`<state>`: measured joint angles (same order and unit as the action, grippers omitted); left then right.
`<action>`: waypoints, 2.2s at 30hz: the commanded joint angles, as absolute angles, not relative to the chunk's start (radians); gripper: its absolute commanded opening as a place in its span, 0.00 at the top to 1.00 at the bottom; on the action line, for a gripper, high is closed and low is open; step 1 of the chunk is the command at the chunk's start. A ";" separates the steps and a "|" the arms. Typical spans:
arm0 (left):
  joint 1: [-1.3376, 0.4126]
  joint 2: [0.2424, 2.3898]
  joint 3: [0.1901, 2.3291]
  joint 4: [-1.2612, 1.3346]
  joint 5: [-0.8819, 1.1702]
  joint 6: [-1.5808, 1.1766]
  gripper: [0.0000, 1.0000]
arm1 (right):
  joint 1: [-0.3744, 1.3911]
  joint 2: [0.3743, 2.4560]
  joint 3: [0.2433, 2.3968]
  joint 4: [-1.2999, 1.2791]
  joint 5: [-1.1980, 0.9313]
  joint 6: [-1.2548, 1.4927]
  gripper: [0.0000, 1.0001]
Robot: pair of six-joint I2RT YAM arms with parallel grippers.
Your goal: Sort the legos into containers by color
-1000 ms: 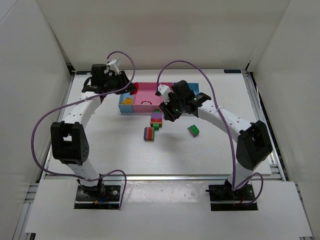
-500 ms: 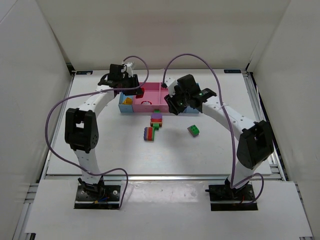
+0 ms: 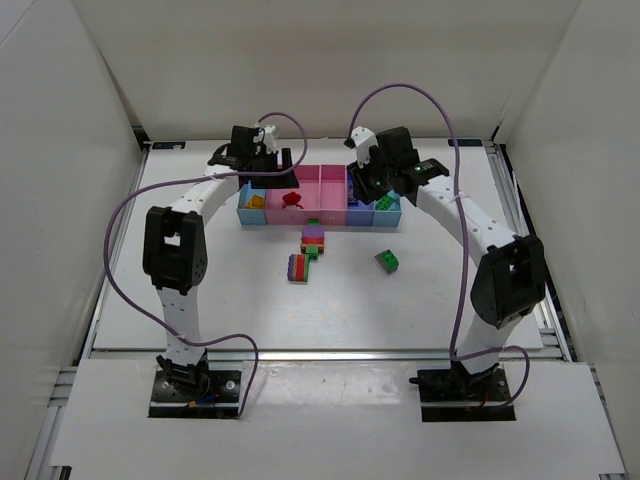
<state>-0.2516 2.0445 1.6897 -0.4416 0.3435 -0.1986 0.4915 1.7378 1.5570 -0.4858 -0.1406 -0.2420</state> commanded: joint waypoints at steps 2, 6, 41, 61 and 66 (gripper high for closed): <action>-0.258 2.000 1.717 -0.410 0.351 -0.199 0.10 | 0.445 1.804 1.634 -0.446 -0.152 -0.227 1.00; -0.258 1.951 1.710 -0.397 0.376 -0.215 0.01 | 0.428 1.853 1.686 -0.446 -0.161 -0.239 1.00; -0.066 1.648 1.434 -0.302 0.808 -0.308 0.01 | 0.416 1.708 1.528 -0.494 -0.201 -0.356 0.33; -0.068 1.580 1.379 -0.305 0.759 -0.290 0.01 | 0.434 1.471 1.057 -0.626 -0.216 -0.302 0.35; -0.067 1.586 1.377 -0.308 0.753 -0.284 0.00 | 0.434 1.506 1.084 -0.586 -0.192 -0.287 0.34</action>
<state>-0.0673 1.6295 1.3819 -0.3103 0.7601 -0.2985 0.4305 1.4963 1.0294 -0.6258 -0.2104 -0.3122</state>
